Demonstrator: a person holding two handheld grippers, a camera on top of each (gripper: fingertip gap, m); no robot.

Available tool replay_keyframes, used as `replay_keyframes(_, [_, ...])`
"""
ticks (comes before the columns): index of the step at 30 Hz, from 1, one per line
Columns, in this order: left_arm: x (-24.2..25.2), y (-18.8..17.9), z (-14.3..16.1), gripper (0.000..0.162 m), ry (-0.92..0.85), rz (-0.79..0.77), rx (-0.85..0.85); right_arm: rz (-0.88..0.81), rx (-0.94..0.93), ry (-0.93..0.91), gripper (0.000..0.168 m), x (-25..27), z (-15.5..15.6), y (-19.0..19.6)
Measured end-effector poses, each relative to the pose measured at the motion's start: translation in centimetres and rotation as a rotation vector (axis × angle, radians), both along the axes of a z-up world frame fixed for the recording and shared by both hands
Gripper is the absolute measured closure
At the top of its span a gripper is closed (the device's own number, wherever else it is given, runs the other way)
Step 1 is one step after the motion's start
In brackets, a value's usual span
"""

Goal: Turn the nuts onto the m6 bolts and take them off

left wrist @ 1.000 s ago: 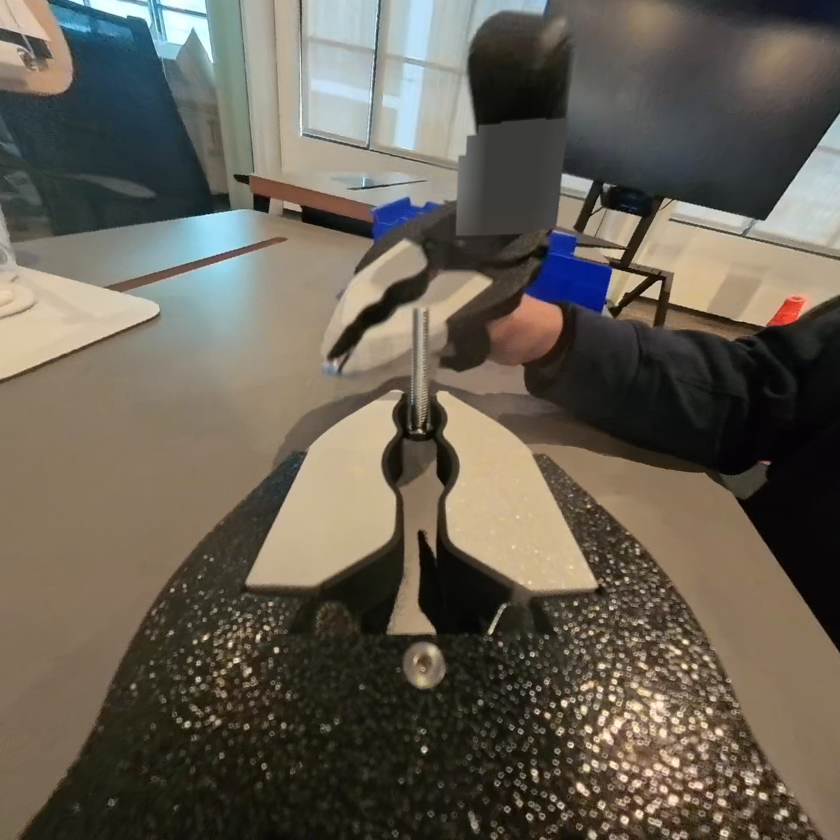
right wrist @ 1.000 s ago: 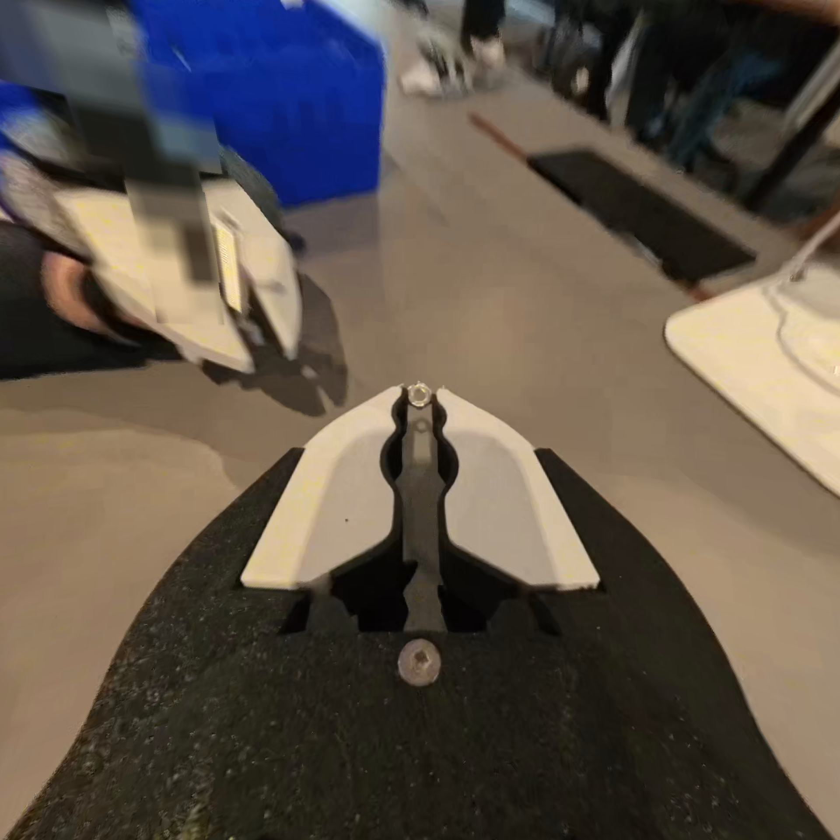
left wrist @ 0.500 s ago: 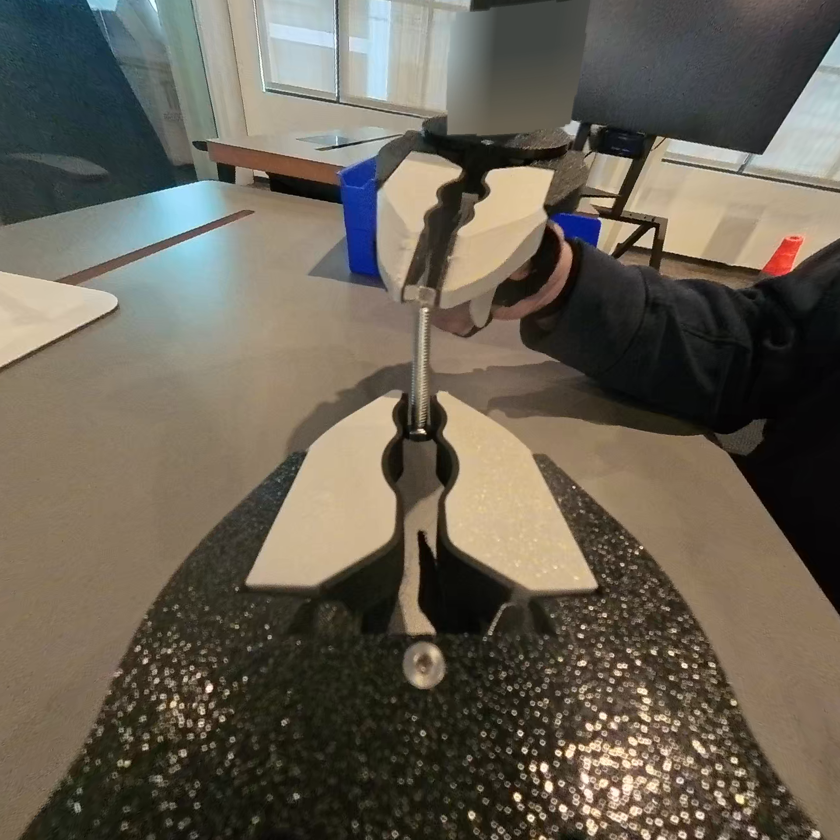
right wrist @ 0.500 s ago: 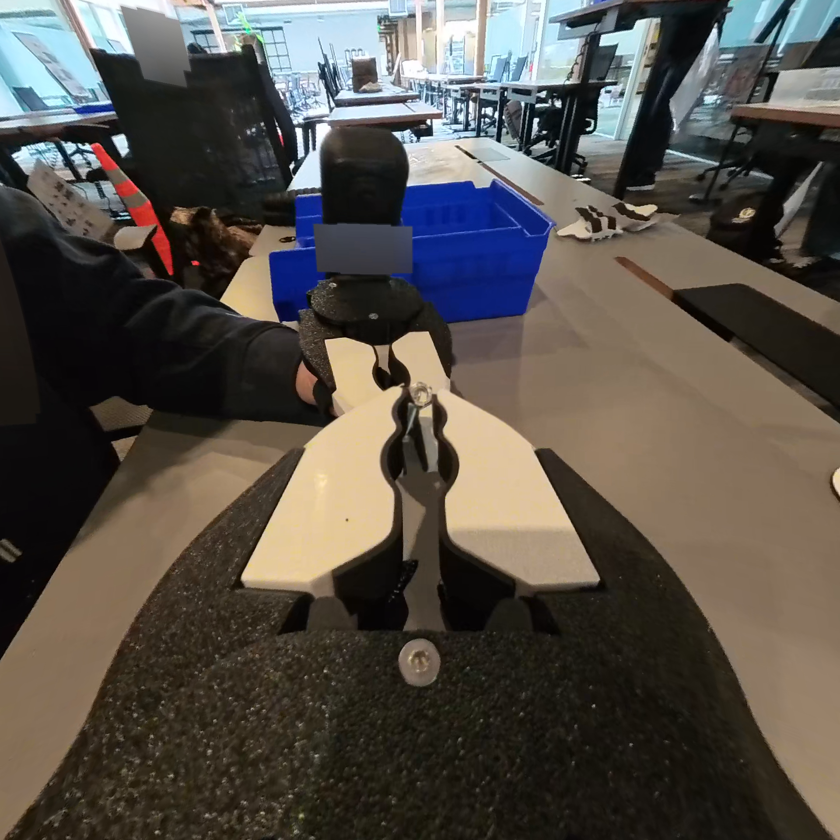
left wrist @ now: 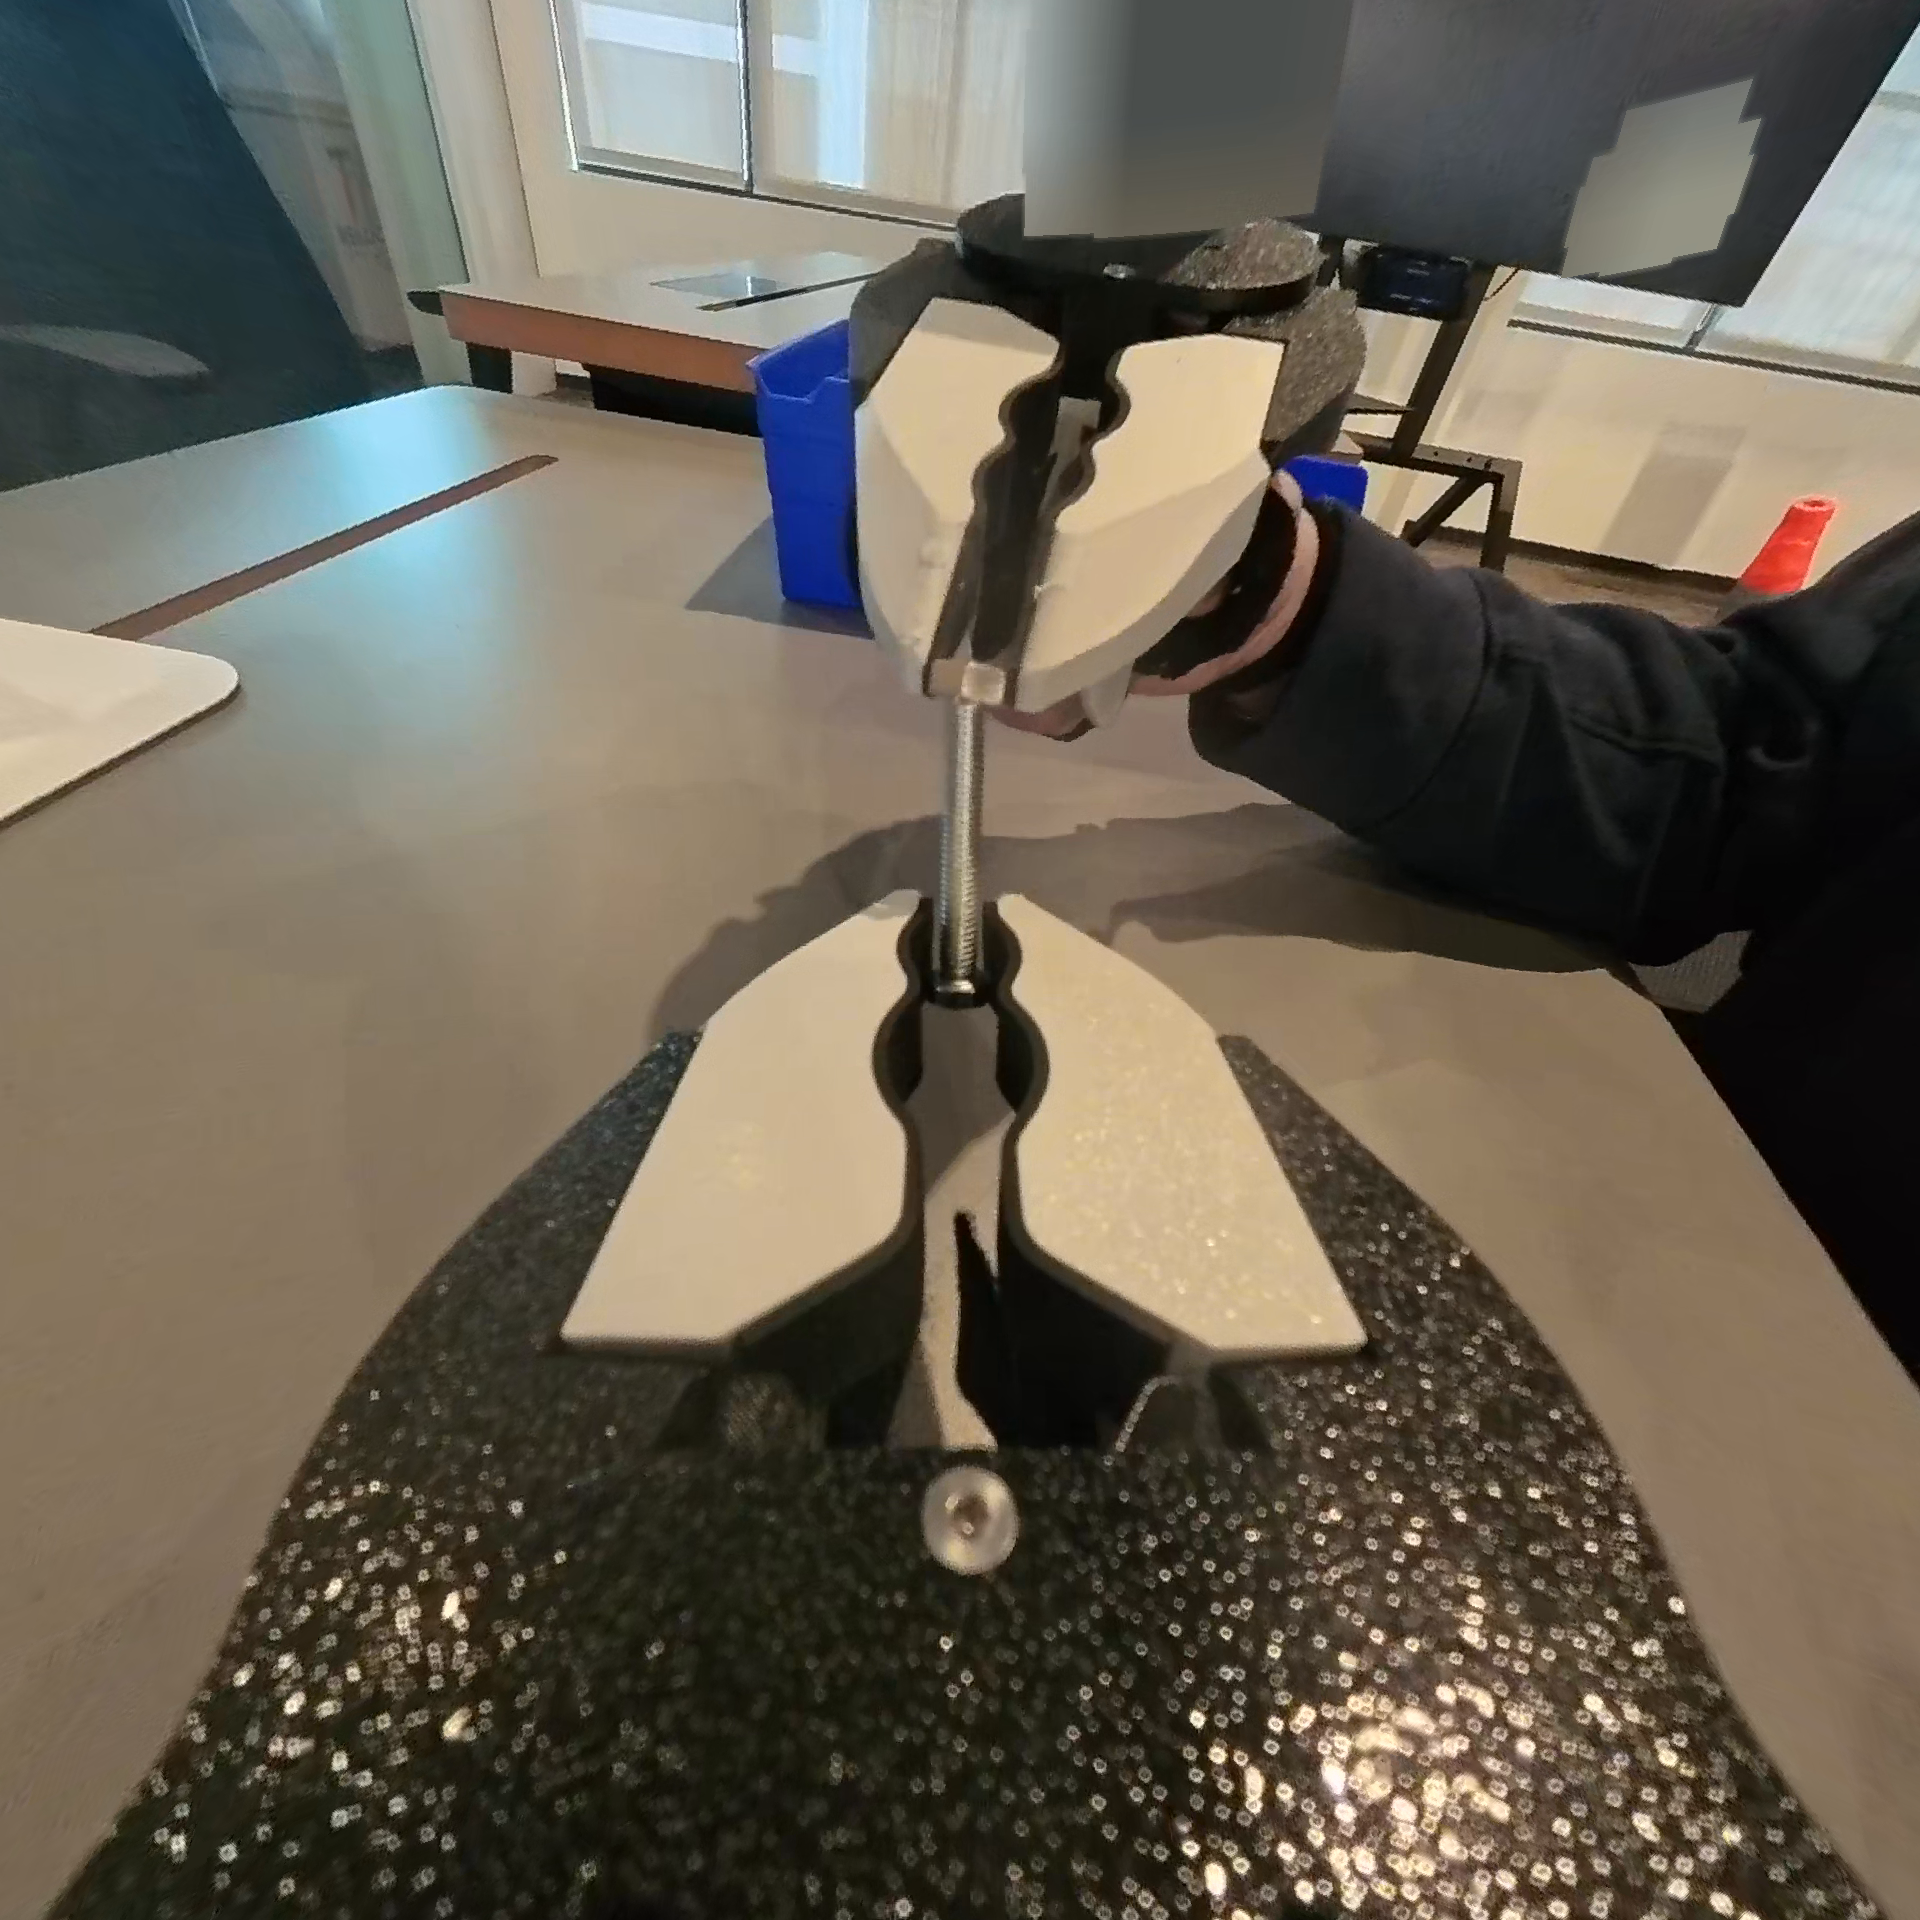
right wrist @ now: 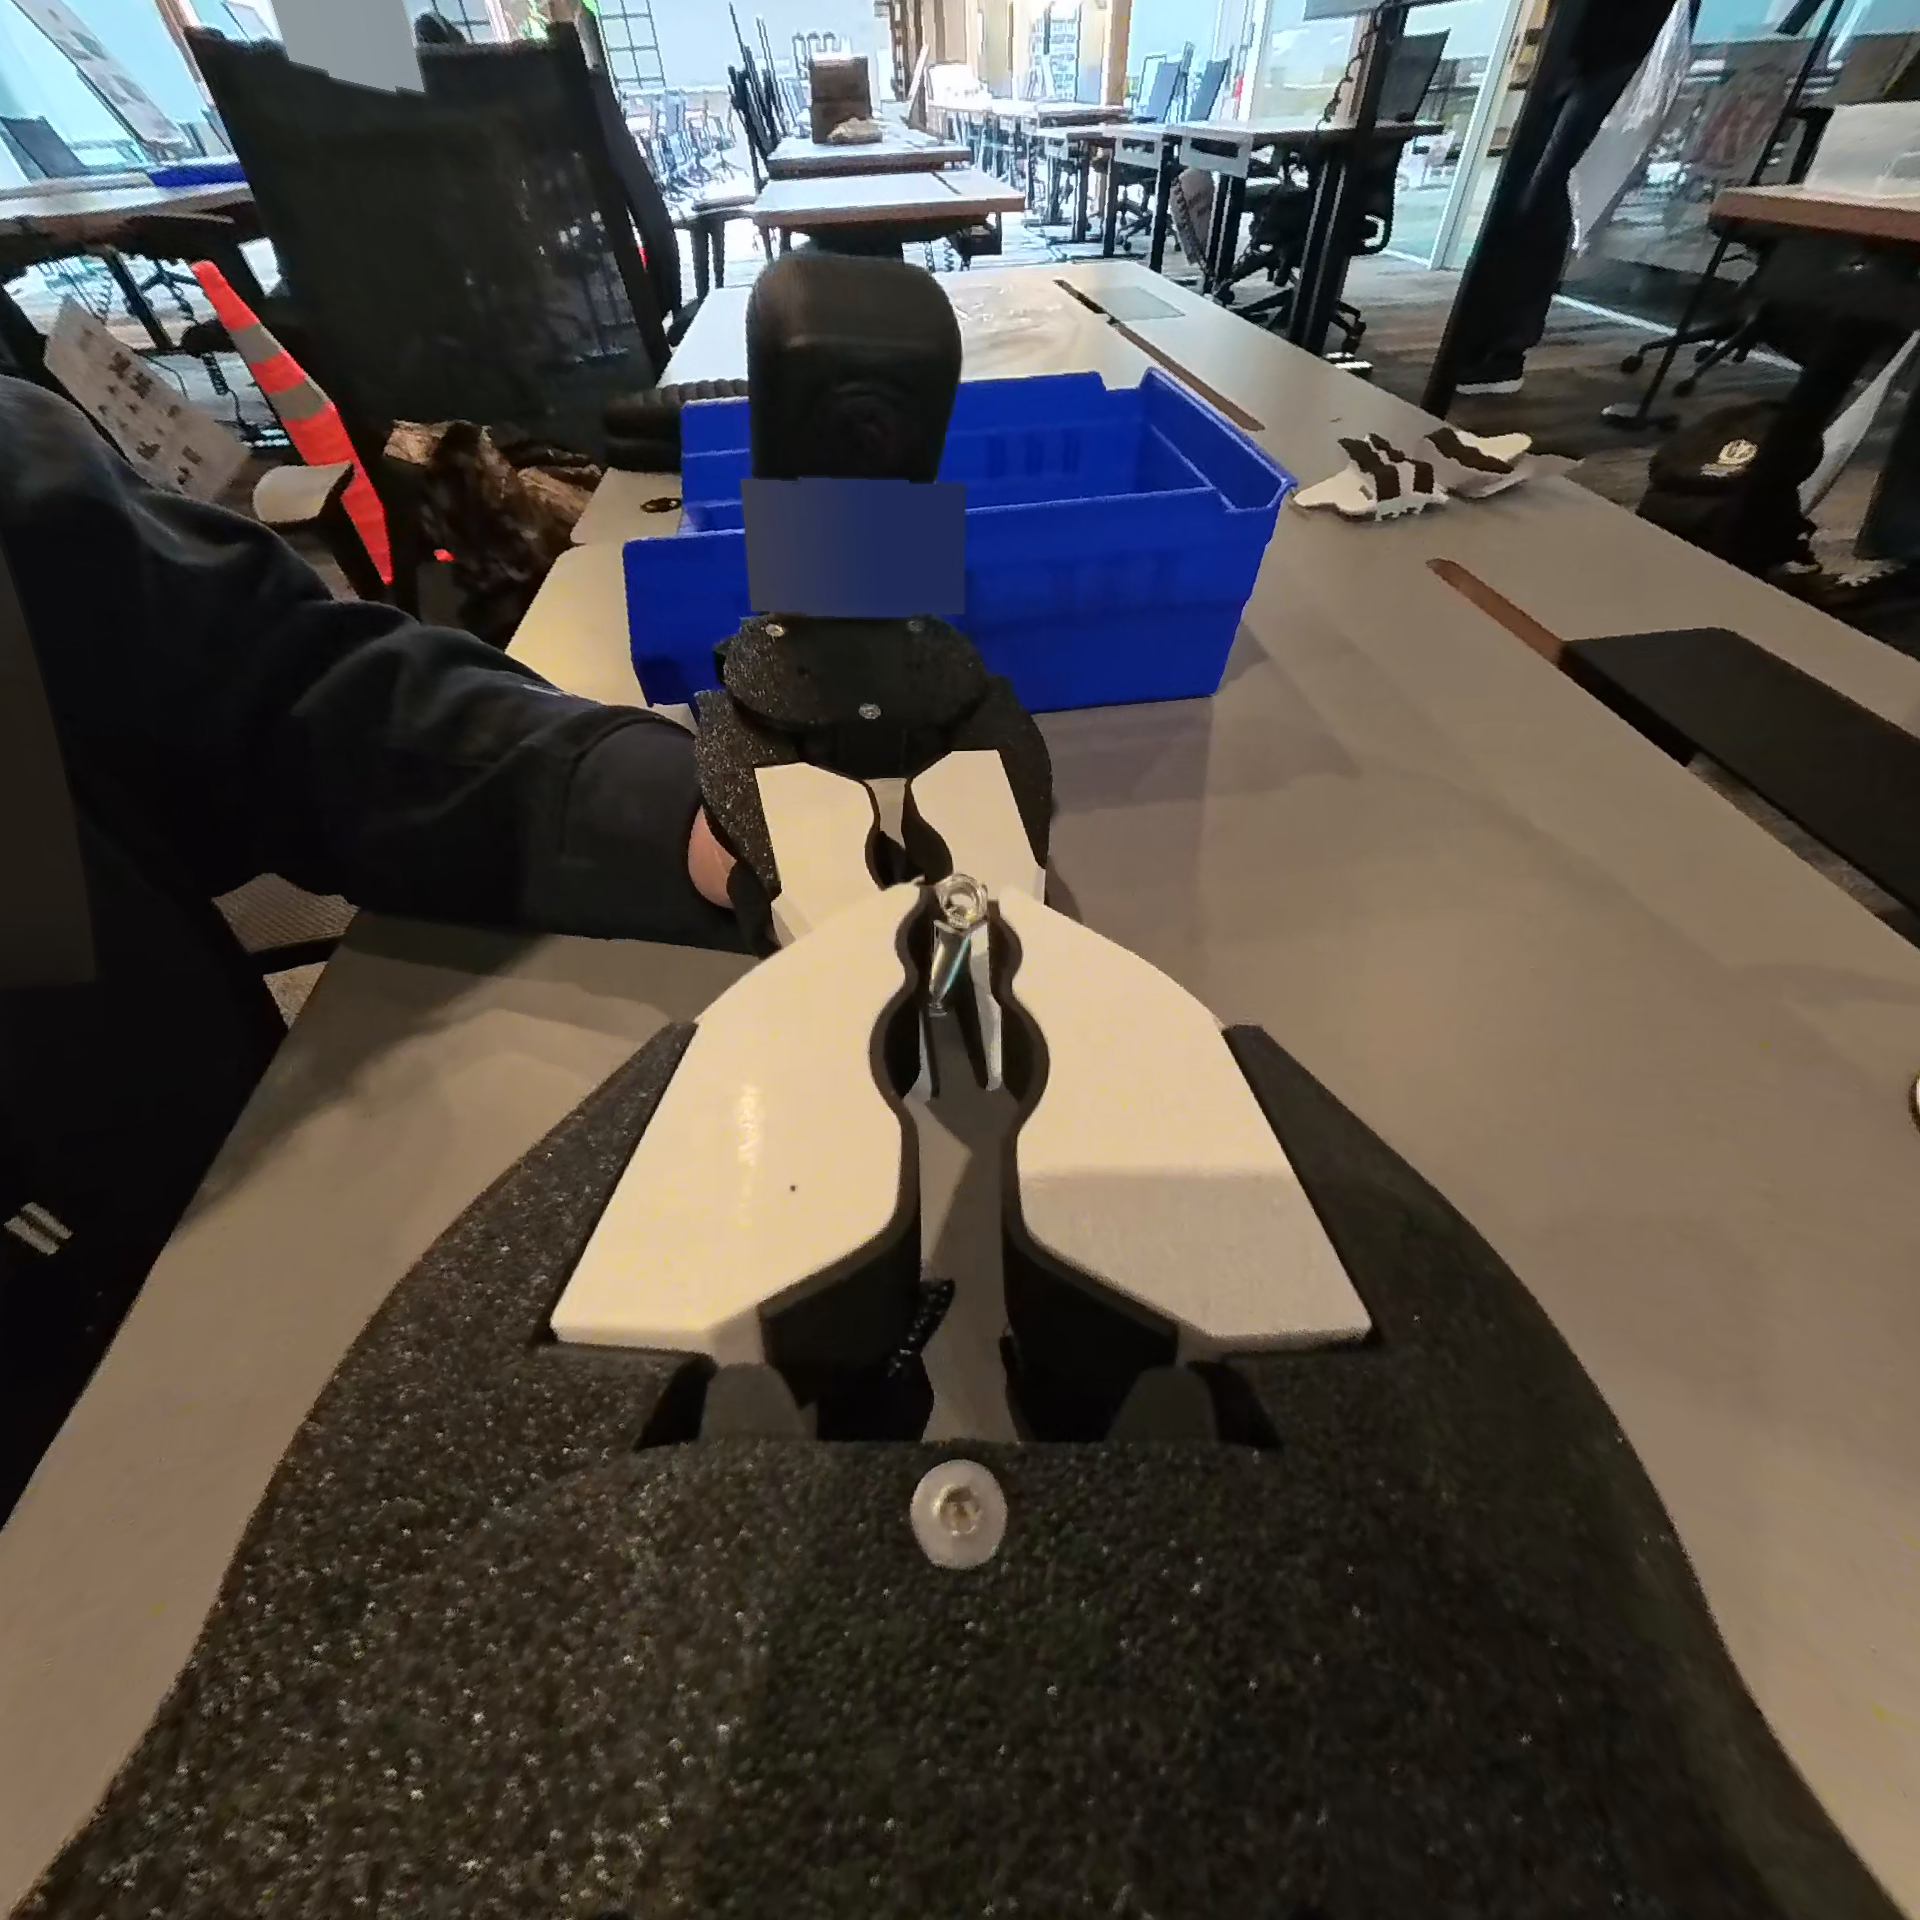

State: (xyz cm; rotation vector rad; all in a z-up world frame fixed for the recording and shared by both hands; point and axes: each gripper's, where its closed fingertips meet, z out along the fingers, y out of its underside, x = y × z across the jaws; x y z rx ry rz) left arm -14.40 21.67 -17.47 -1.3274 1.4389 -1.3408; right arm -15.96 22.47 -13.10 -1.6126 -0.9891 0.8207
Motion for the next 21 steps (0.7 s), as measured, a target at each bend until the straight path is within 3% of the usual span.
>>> replay_keyframes(15, [0.06, -0.14, -0.11, 0.153, 0.006, -0.007, 0.003, -0.012, -0.001, -0.024, 0.158, 0.01, -0.20, 0.06])
replay_keyframes(21, [0.08, -0.15, -0.11, 0.153, 0.006, -0.007, 0.003, -0.022, 0.001, 0.007, 0.145, 0.19, 0.12, 0.24])
